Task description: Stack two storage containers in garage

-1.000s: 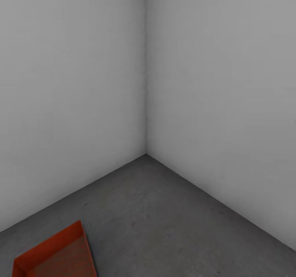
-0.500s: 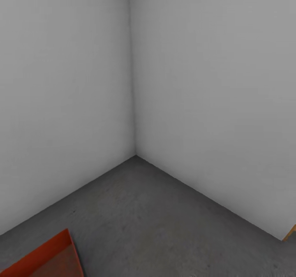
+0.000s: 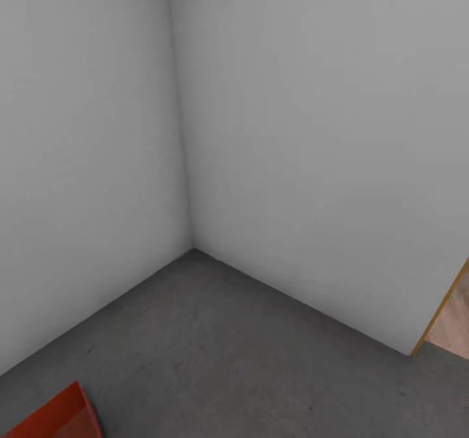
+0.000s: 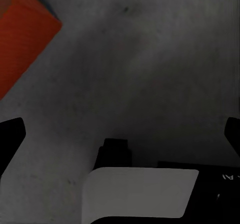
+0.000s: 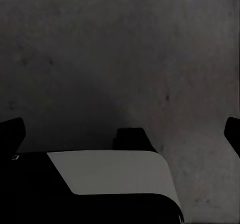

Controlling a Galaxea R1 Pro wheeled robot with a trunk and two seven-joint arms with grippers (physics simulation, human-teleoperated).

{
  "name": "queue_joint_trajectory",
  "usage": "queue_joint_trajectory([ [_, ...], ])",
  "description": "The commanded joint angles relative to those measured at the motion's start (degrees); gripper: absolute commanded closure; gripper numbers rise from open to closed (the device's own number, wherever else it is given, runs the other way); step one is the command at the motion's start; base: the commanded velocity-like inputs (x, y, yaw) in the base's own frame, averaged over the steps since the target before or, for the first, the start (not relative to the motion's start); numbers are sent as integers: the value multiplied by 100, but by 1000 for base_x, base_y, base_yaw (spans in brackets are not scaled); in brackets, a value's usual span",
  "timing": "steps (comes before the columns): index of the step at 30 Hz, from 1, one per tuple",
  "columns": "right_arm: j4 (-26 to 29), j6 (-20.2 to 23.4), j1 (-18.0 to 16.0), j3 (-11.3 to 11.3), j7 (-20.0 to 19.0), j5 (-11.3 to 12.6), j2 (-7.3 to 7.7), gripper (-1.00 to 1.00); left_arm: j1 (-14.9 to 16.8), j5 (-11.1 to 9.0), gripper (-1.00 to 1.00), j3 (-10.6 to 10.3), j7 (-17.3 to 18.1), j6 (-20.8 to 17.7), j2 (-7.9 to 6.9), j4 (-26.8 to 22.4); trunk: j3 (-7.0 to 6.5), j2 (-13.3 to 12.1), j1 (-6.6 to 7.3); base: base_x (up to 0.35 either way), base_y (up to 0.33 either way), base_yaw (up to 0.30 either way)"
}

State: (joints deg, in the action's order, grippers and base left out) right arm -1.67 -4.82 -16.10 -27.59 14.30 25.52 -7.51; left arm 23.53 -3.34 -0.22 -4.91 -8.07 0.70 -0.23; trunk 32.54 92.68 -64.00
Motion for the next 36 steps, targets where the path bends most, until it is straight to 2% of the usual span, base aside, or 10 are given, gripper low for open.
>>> queue_joint_trajectory([
  [1,-18,-34,-7,-46,3,59,-5,-100,2,-35,-100,-5,-18,-21,1,-3,5,3,1,0,0,-272],
  [36,-18,-45,-7,-44,3,68,10,-100,2,-35,-100,-5,-18,-19,1,-3,5,3,1,0,0,-274],
])
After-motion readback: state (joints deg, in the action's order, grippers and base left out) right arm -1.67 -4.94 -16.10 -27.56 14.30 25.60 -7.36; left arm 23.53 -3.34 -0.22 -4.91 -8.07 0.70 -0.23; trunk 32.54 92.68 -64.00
